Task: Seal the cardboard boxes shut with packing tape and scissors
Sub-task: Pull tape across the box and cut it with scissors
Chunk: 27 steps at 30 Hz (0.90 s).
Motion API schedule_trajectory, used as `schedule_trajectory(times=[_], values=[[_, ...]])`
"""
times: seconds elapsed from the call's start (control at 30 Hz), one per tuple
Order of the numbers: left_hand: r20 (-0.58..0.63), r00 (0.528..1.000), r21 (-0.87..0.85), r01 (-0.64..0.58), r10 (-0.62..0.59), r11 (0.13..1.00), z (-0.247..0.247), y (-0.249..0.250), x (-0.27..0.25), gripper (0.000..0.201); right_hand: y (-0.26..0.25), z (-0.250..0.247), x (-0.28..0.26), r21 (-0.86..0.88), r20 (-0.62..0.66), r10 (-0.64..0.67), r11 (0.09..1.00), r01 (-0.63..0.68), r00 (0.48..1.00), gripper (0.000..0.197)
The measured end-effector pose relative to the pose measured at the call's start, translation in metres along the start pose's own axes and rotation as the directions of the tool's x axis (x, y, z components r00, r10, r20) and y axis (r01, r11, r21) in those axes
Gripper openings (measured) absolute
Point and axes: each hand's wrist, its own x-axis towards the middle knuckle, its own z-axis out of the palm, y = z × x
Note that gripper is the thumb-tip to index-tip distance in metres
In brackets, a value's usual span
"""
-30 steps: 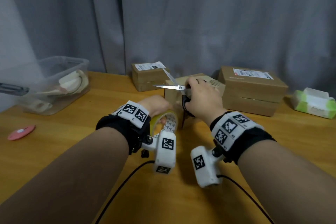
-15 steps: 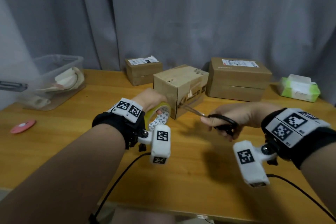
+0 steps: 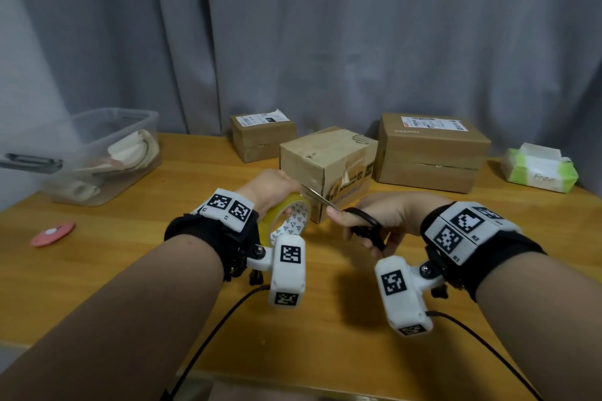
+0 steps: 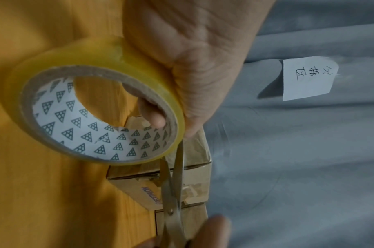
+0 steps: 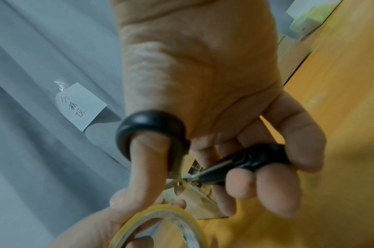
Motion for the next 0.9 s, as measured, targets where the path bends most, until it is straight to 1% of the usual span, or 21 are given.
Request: schedule_trajectory(times=[0.13, 0.27, 0.4, 0.47, 0.57, 0.67, 0.73, 0.77, 0.83, 0.87, 0.9], values=[[-0.009, 1.000, 0.011, 0.017, -0.017, 1.000, 0.001, 0.001, 0.002, 0.020, -0.006, 0.003, 0.011, -0.023, -0.051, -0.037, 0.999, 0.036, 0.998, 0.067], [-0.013, 0.999, 0.058, 0.051, -0.050, 0.997, 0.002, 0.002, 0.007, 0.023, -0.001, 0.002, 0.016, -0.030, -0.128, -0.083, 0.996, 0.080, 0.988, 0.064], [-0.011, 0.997, 0.091, 0.073, -0.072, 0.993, 0.002, 0.003, 0.009, 0.023, 0.006, 0.001, 0.021, -0.035, -0.191, -0.134, 0.991, 0.130, 0.972, 0.049], [-0.008, 0.996, 0.101, 0.086, -0.086, 0.991, 0.000, 0.002, 0.009, 0.023, 0.008, 0.001, 0.024, -0.024, -0.216, -0.141, 0.990, 0.139, 0.966, 0.045], [-0.004, 0.996, 0.095, 0.094, -0.094, 0.991, -0.005, 0.000, 0.005, 0.019, 0.011, 0.004, 0.026, -0.028, -0.223, -0.133, 0.991, 0.130, 0.966, 0.045], [-0.034, 0.997, 0.060, 0.068, -0.066, 0.996, -0.011, -0.005, -0.001, 0.016, 0.009, 0.009, 0.028, -0.132, -0.232, -0.090, 0.989, 0.060, 0.969, 0.046], [-0.040, 0.999, 0.042, 0.038, -0.036, 0.998, -0.013, -0.007, -0.004, 0.013, 0.006, 0.011, 0.029, -0.265, -0.256, -0.060, 0.964, -0.010, 0.965, 0.051], [-0.045, 0.999, 0.032, 0.027, -0.026, 0.999, -0.013, -0.008, -0.006, 0.012, 0.005, 0.013, 0.030, -0.364, -0.265, -0.049, 0.930, -0.052, 0.963, 0.052], [-0.056, 0.998, 0.020, 0.016, -0.015, 1.000, -0.014, -0.009, -0.009, 0.012, 0.004, 0.020, 0.031, -0.564, -0.274, -0.037, 0.816, -0.130, 0.961, 0.053], [-0.054, 0.998, 0.018, 0.010, -0.009, 1.000, -0.014, -0.010, -0.010, 0.011, 0.004, 0.023, 0.032, -0.614, -0.275, -0.028, 0.774, -0.154, 0.961, 0.054], [-0.050, 0.999, 0.023, 0.005, -0.004, 1.000, -0.013, -0.010, -0.011, 0.010, 0.005, 0.026, 0.033, -0.629, -0.275, -0.018, 0.760, -0.166, 0.961, 0.055]])
